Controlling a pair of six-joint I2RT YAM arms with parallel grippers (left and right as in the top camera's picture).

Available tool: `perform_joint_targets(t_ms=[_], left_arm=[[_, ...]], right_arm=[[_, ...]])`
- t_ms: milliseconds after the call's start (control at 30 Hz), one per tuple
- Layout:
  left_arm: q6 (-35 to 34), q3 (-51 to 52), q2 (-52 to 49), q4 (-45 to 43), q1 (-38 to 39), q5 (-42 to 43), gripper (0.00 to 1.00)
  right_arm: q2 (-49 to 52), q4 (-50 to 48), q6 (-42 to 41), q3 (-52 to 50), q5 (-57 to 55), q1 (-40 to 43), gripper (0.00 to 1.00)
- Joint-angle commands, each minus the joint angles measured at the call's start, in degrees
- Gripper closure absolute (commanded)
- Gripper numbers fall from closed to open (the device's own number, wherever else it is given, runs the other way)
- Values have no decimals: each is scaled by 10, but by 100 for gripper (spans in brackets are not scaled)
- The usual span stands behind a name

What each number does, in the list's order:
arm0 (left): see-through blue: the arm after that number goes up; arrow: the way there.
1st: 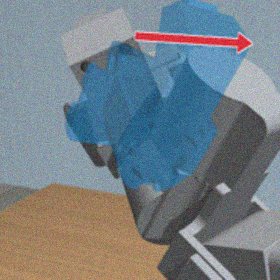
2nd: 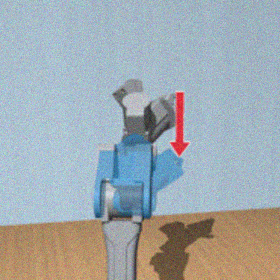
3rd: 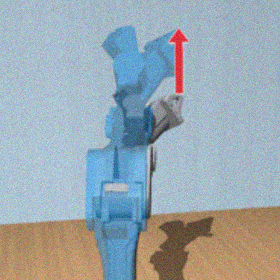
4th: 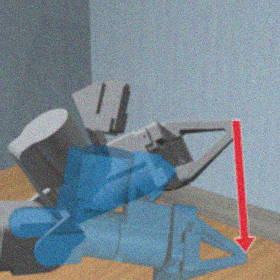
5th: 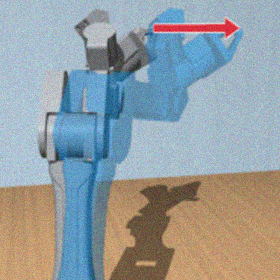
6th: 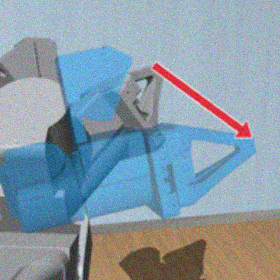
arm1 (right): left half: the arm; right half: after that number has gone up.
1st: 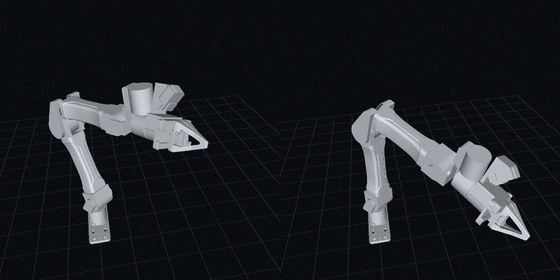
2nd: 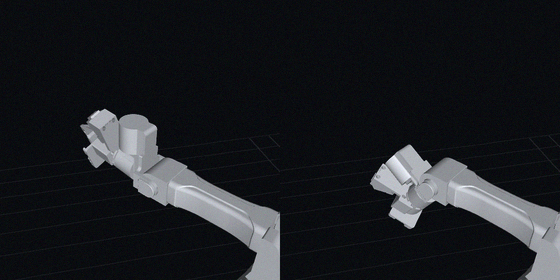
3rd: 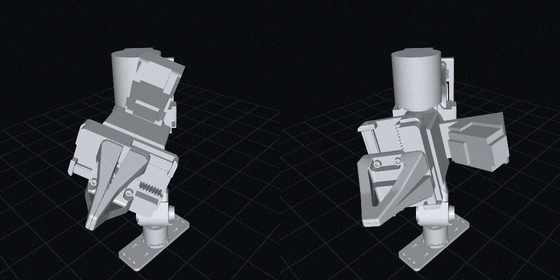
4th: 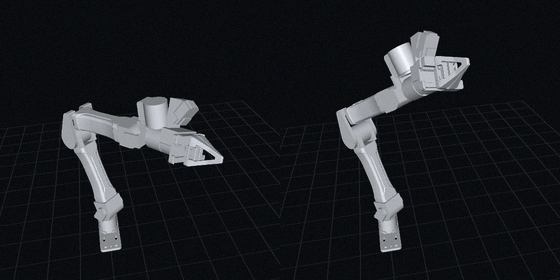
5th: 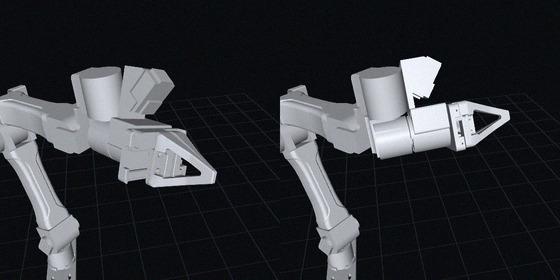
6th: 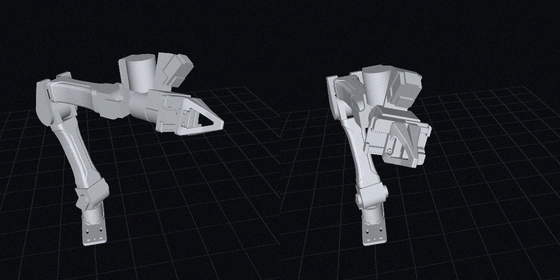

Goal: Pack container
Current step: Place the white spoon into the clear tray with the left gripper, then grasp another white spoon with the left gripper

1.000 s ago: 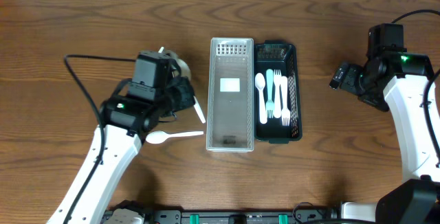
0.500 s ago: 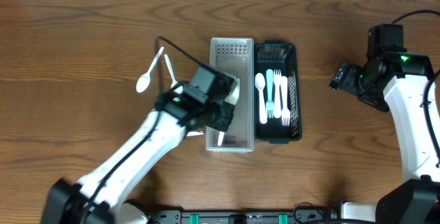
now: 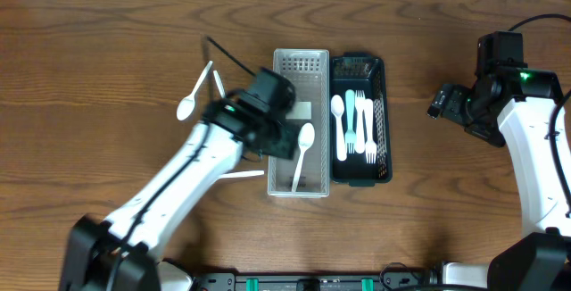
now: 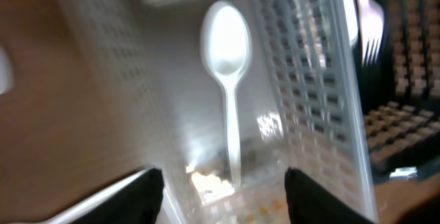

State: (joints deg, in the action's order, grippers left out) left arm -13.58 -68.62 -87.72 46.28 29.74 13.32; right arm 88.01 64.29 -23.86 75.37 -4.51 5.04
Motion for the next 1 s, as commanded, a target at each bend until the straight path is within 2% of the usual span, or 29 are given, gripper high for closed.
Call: perform_joint_targets(t_ms=[0, 100, 167, 300, 433, 500, 667, 833, 967], left_arm=[[-132, -39, 49, 58, -42, -93, 45], [-226, -39, 67, 122, -88, -148, 42], [-287, -36, 69, 156, -121, -185, 33], [-389, -11, 64, 155, -184, -189, 24], [-515, 37, 61, 131, -231, -186, 22], [-566, 72, 61, 105, -243, -171, 21], [-590, 183, 61, -39, -247, -101, 22], [-648, 280, 61, -179, -247, -27, 22], [-695, 314, 61, -194, -247, -22, 22]], right_arm=[[2, 1, 3, -2, -6, 2, 1], [2, 0, 3, -2, -6, 2, 1], [2, 0, 3, -2, -6, 2, 1], [2, 0, 3, -2, -6, 2, 1], [2, 3, 3, -2, -6, 2, 1], [2, 4, 3, -2, -6, 2, 1], [2, 5, 3, -2, -6, 2, 1], [2, 10, 3, -2, -6, 2, 1], [2, 11, 3, -2, -6, 2, 1]])
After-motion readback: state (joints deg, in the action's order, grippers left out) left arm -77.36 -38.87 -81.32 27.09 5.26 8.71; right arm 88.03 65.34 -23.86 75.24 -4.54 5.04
